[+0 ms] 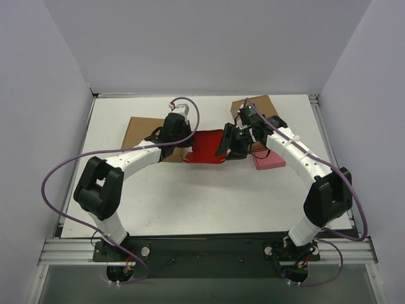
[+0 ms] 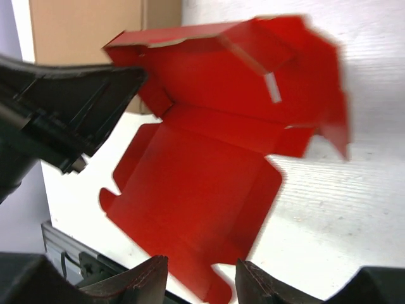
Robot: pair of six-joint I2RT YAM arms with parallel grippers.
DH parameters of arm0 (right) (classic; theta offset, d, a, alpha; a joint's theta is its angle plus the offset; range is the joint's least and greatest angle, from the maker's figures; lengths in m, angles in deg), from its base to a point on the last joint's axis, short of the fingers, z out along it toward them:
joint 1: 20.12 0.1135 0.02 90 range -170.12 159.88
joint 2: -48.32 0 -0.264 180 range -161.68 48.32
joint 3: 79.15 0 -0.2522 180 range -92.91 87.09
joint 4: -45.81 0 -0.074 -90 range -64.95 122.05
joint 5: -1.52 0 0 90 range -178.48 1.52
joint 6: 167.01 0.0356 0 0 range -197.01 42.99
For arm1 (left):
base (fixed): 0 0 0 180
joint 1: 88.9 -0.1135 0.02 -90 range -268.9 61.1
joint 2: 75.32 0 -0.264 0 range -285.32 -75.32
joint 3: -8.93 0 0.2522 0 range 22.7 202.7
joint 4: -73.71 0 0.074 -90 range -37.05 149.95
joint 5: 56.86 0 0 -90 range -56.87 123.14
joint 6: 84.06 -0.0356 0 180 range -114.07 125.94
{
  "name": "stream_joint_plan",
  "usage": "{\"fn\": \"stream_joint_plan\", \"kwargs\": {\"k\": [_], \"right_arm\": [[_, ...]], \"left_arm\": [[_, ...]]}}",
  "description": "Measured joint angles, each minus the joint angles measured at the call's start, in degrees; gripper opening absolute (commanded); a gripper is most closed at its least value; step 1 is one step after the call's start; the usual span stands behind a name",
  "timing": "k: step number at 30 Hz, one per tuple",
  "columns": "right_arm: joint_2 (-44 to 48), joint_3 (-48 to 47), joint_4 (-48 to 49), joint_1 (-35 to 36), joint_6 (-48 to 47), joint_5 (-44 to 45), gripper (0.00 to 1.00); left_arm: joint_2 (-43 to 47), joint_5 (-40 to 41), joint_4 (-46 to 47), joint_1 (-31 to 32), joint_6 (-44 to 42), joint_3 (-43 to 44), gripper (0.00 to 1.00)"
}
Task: Fold the paper box
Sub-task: Fold the paper box at the center of the board.
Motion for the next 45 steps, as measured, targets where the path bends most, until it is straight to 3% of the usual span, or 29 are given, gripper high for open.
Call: {"fn": "stream_joint_plan", "kwargs": {"k": [14, 23, 45], "right_arm": [[7.7, 3.8, 3.6, -8.9, -0.3, 2.6, 0.50], [11.1, 6.9, 6.5, -18.8, -3.8, 3.5, 0.41], [2.8, 13.4, 18.8, -9.2, -1.3, -3.0, 0.39]], "left_arm": [[4.0, -2.1, 5.2, 0.0, -0.4, -3.2, 0.00], [4.8, -5.4, 5.0, 0.0, -0.8, -6.1, 0.00], [5.5, -6.2, 5.0, 1.5, -1.7, -7.9, 0.00]]}}
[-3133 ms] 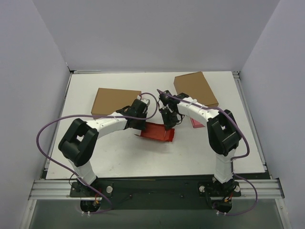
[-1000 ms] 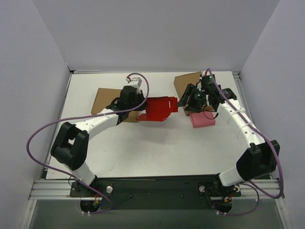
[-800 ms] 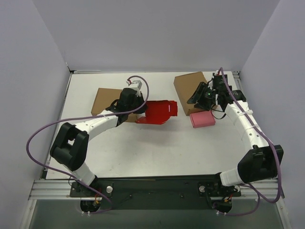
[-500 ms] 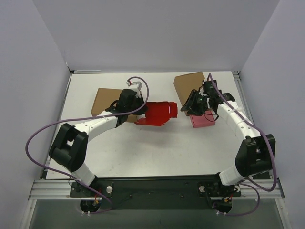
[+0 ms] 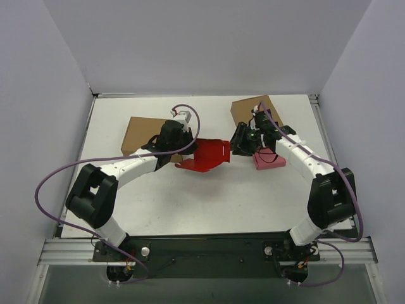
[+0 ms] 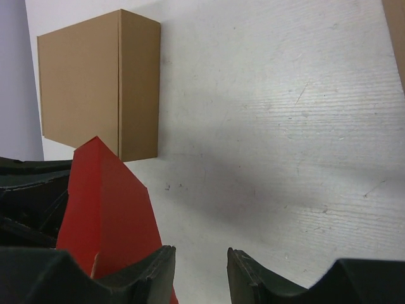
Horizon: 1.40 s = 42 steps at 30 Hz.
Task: Fold the paper box
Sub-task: Fold the paper box at the center of the board.
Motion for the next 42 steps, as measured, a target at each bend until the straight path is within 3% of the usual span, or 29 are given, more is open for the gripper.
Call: {"fn": "stream_joint_plan", "kwargs": {"k": [26, 36, 42], "right_arm": [[-3.1, -4.1, -7.7, 4.6, 1.2, 15.5, 0.37], [-7.9, -6.6, -9.6, 6.8, 0.9, 18.9, 0.38], [-8.3, -6.6, -9.3, 6.4, -0.4, 16.7, 0.38]], "left_arm": [[-1.3, 13.0, -10.2, 5.6, -3.9, 5.3, 0.00], [-2.5, 14.6, -12.4, 7.0, -5.4, 7.0, 0.00], [-2.5, 12.4, -12.4, 6.0, -5.8, 7.0, 0.00]]}}
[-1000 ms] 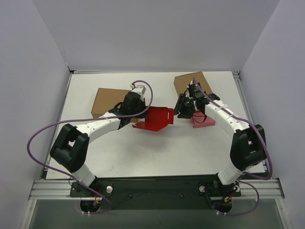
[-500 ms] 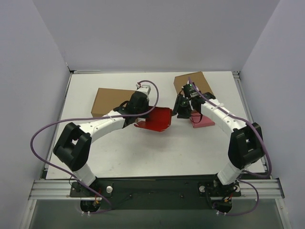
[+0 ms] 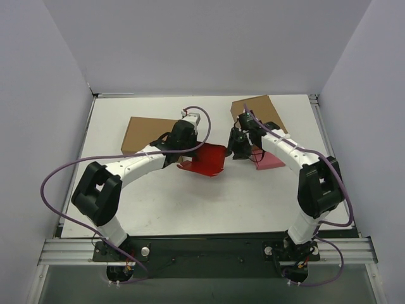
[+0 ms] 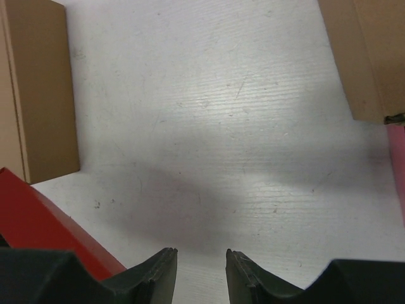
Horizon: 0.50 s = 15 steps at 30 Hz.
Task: Fold the paper box
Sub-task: Fold the paper box at the center of the board.
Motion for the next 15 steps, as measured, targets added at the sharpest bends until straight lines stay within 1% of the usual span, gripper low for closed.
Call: {"fn": "stream_joint_plan", "kwargs": {"k": [3, 9, 15], "right_arm": [[1.2, 1.6, 2.6, -0.8, -0.5, -3.9, 0.37], [7.9, 8.0, 6.4, -4.1, -1.9, -13.2, 0.35], [15.0, 12.7, 7.9, -9.8, -5.0, -22.8, 0.33]], "left_arm": [[0.0, -4.2, 1.2, -2.3, 0.3, -0.7, 0.00], [0.2, -15.0, 6.1, -6.0, 1.3, -3.3, 0.00], [1.2, -21.5, 9.9, -8.8, 1.7, -5.6, 0.00]]}}
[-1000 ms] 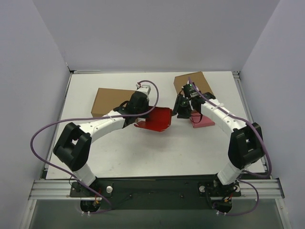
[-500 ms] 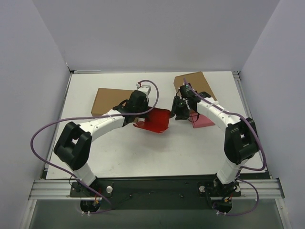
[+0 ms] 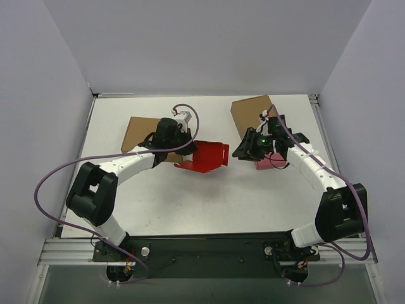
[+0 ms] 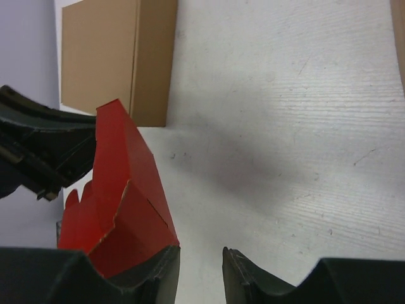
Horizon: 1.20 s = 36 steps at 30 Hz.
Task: Fold the paper box
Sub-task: Fold the paper box at the center of the board.
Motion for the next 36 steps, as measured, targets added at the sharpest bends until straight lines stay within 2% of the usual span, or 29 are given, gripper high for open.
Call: {"fn": "stream_joint_plan", "kwargs": {"k": [6, 15, 25, 36], "right_arm": [[1.9, 2.6, 3.0, -1.7, -1.7, -9.3, 0.33], [1.8, 5.0, 15.0, -1.7, 3.7, -17.9, 0.36], [0.6, 4.9, 17.2, 0.5, 4.1, -17.7, 0.36], [-2.3, 2.8, 15.6, 3.5, 0.7, -13.3, 0.40]], "left_arm": [[1.0, -3.4, 2.0, -1.2, 0.6, -1.8, 0.00], [1.7, -4.1, 2.7, -1.3, 1.0, -2.1, 0.00], [3.2, -2.5, 2.3, -1.3, 0.9, -2.4, 0.00], [4.3, -0.3, 1.8, -0.3, 0.0, -3.6, 0.00]]}}
